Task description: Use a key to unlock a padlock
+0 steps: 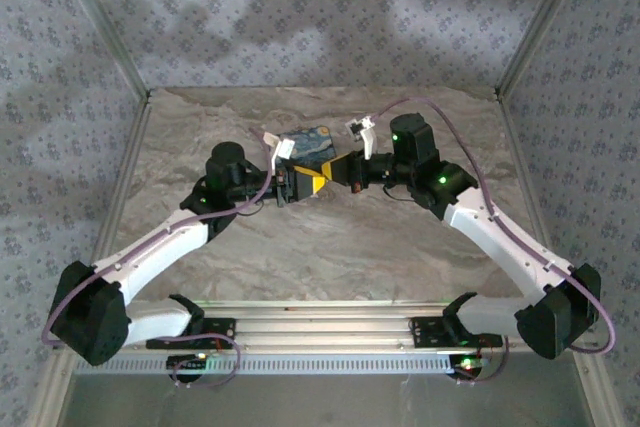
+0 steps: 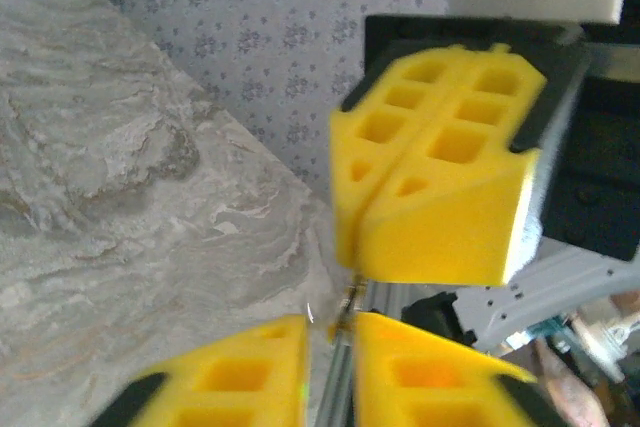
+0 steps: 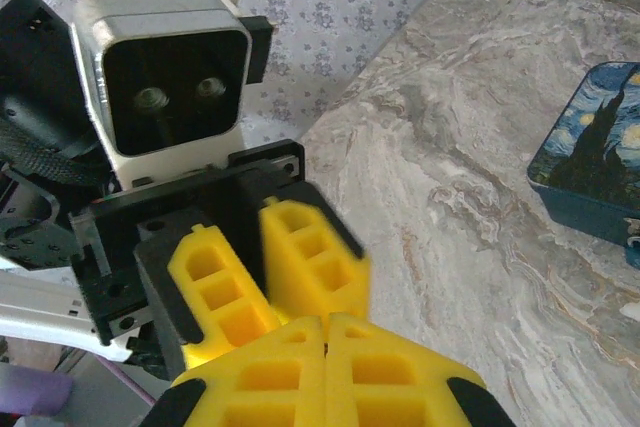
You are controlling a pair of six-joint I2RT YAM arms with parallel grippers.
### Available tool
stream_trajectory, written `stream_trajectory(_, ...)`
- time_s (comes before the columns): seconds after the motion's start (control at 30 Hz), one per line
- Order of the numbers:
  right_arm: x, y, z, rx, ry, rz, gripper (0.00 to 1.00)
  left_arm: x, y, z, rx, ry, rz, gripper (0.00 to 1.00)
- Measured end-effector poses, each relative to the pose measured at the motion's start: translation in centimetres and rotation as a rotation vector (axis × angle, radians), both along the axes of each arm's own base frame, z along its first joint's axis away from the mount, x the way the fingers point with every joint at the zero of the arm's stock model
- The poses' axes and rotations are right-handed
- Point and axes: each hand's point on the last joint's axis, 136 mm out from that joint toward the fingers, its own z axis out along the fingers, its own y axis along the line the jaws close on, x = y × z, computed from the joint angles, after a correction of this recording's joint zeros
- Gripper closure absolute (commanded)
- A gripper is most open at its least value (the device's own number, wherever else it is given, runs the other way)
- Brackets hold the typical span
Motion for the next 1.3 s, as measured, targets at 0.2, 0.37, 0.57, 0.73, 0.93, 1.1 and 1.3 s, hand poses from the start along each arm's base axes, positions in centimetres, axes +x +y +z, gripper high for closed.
stream_trajectory(0.2,0.1,0.1,0.1,0.01,0.009,-0.007,0.79,-0.2,-0.1,0.2,-0.006,0.0,-0.012,1.0)
stream_trajectory(0.37,0.2,0.1,0.0,0.026,0.038,-0.018,0.52,0.0,-0.1,0.2,-0.006,0.009,0.002,1.0)
stream_trajectory(0.57,0.7,-0.7,0.0,0.06,0.079,-0.067,0.49,0.4,0.0,0.1,-0.004,0.018,0.026,1.0)
stream_trajectory(0.73,0.8,-1.2,0.9,0.089,0.084,-0.093,0.58,0.5,0.0,0.1,-0.003,0.019,0.034,1.0)
stream_trajectory(0.93,0.7,-1.5,1.0,0.099,0.091,-0.107,0.59,0.6,0.0,0.0,0.001,0.025,0.041,1.0)
stream_trajectory(1.1,0.8,-1.3,0.7,0.093,0.097,-0.109,0.55,0.6,0.1,-0.1,0.003,0.028,0.041,1.0)
stream_trajectory(1.3,1.0,-0.4,-0.9,0.065,0.129,-0.091,0.65,0.6,0.1,-0.3,0.008,0.035,0.041,1.0)
